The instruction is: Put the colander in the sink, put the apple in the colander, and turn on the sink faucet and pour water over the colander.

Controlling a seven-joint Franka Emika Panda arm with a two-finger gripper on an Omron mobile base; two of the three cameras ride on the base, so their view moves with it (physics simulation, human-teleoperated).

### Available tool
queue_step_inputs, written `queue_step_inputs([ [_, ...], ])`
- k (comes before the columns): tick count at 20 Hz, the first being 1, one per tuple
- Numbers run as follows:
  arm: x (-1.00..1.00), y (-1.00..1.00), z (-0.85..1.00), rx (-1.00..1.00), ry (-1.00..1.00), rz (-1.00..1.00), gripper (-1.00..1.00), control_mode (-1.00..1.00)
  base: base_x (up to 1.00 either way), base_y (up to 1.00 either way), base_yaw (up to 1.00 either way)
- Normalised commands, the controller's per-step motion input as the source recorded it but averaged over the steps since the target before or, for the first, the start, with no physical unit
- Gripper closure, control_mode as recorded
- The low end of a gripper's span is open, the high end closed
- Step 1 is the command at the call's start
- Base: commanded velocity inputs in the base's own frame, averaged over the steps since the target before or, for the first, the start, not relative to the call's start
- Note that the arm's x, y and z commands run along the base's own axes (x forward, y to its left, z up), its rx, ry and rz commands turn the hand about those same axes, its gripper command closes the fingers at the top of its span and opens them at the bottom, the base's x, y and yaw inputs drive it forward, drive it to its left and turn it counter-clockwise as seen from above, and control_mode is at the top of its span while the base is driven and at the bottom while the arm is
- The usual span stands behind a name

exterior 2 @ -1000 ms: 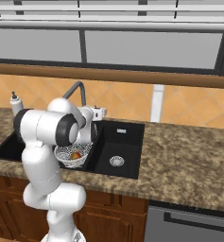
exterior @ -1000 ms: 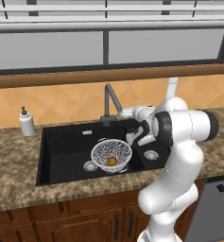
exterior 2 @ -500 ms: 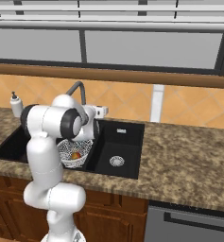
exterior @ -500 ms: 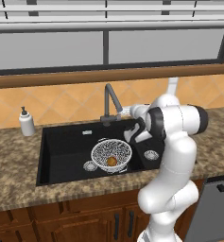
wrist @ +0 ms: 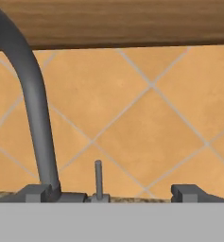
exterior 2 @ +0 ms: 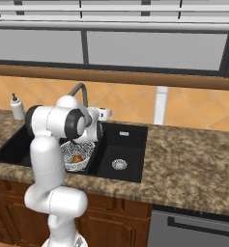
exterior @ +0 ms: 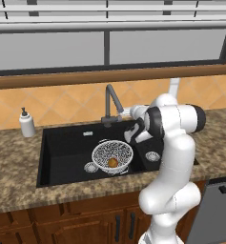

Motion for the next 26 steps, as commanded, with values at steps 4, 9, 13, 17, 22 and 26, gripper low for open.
queue_step_inputs([
  [4, 0.19, 0.00, -0.19, 0.00, 0.00, 0.00, -1.00, -1.00, 0.00, 0.00, 0.00],
  [9, 0.18, 0.00, -0.19, 0.00, 0.00, 0.00, -1.00, -1.00, 0.00, 0.00, 0.00],
  [13, 0.17, 0.00, -0.13, 0.00, 0.00, 0.00, -1.00, -1.00, 0.00, 0.00, 0.00],
  [17, 0.14, 0.00, -0.07, 0.00, 0.00, 0.00, -1.00, -1.00, 0.00, 0.00, 0.00],
  [22, 0.13, 0.00, -0.08, 0.00, 0.00, 0.00, -1.00, -1.00, 0.00, 0.00, 0.00],
  [26, 0.19, 0.00, -0.09, 0.00, 0.00, 0.00, -1.00, -1.00, 0.00, 0.00, 0.00],
])
